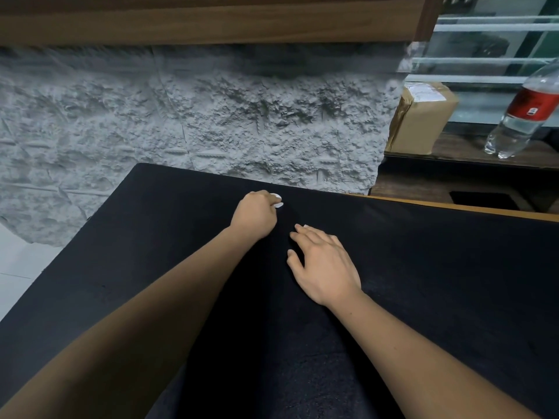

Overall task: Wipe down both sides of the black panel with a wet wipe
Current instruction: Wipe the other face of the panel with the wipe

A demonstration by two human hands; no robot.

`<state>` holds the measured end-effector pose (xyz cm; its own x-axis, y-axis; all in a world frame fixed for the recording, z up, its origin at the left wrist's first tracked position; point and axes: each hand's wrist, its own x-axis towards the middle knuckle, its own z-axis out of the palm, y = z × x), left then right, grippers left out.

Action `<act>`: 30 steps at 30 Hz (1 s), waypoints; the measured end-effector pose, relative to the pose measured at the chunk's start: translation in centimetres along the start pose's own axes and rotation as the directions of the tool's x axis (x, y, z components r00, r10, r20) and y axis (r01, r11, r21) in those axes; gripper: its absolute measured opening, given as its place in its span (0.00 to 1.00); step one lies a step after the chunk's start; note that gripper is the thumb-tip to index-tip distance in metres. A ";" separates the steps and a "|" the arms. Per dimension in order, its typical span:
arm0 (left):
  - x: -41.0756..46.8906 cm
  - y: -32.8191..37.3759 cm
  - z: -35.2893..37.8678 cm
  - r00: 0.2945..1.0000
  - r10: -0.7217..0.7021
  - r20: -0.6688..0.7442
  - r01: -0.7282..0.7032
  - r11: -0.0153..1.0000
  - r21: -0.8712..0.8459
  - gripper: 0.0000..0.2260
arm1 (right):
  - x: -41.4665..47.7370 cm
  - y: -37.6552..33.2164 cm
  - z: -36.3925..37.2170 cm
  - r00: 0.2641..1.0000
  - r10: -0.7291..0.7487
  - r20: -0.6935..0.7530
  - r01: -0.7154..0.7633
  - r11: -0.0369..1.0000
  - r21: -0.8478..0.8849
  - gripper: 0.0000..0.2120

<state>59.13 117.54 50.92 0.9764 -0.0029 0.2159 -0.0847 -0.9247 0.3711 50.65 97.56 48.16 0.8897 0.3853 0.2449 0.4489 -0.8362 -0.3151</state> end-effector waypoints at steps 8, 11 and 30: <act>1.6 -2.0 -1.0 1.000 0.001 0.013 -0.002 0.999 0.044 0.20 | -0.1 -0.1 0.0 1.000 0.006 -0.005 -0.006 1.000 0.003 0.25; 2.3 -3.7 -1.8 0.998 -0.067 -0.005 0.067 0.997 0.047 0.20 | -0.1 -0.1 0.0 1.000 0.006 -0.002 -0.006 1.000 -0.001 0.26; 2.9 -11.2 -5.9 0.932 -0.362 0.015 0.360 0.931 0.066 0.21 | -0.1 0.3 0.3 1.000 -0.003 -0.004 0.003 1.000 -0.002 0.26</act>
<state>61.69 130.11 52.72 0.9438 0.3262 0.0533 0.2860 -0.8868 0.3630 50.76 97.42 47.78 0.8881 0.3862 0.2493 0.4512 -0.8361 -0.3121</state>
